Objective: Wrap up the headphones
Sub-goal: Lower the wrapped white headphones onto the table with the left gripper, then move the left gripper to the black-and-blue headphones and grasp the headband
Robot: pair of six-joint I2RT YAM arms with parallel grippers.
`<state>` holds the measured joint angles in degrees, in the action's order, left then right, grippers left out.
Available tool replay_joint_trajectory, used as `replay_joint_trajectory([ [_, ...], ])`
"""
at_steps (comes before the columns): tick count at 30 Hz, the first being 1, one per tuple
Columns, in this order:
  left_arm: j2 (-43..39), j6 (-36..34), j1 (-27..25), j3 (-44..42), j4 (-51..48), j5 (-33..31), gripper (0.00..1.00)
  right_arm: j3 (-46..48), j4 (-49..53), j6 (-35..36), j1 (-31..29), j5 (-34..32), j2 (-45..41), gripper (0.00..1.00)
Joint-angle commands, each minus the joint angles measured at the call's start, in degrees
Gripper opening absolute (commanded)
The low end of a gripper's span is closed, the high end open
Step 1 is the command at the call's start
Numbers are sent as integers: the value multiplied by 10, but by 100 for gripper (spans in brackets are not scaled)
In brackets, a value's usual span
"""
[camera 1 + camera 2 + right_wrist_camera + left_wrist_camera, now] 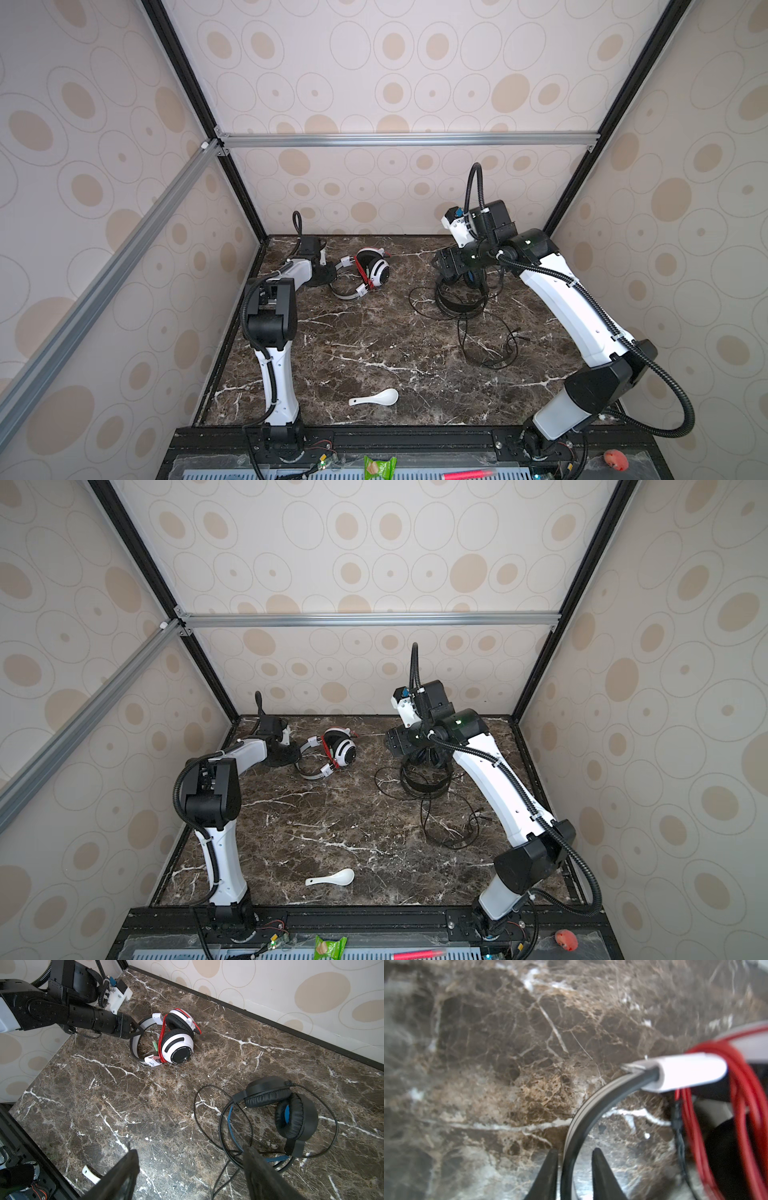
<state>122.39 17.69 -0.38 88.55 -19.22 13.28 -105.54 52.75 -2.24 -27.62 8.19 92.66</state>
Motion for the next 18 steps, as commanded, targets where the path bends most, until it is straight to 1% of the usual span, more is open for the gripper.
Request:
replay_joint_trajectory([
  [1,-9,-6,4,20,4,-15,44,-13,17,7,4,-9,-25,81],
  [2,-11,-6,4,21,3,-17,52,-12,19,8,3,-11,-27,81],
  [4,-18,-3,4,23,2,-24,63,-8,22,10,3,-15,-34,81],
  [7,-47,3,4,15,1,-45,75,7,22,14,4,-24,-49,82],
  [10,-106,9,-5,-18,8,-64,89,29,27,15,4,-33,-63,82],
  [12,-152,14,-24,-42,-5,-87,94,57,23,13,4,-45,-79,83],
  [14,-197,29,-51,-66,-21,-107,97,93,10,13,4,-57,-100,85],
  [18,-292,88,-132,-129,-38,-148,98,168,-24,14,6,-79,-145,89],
])
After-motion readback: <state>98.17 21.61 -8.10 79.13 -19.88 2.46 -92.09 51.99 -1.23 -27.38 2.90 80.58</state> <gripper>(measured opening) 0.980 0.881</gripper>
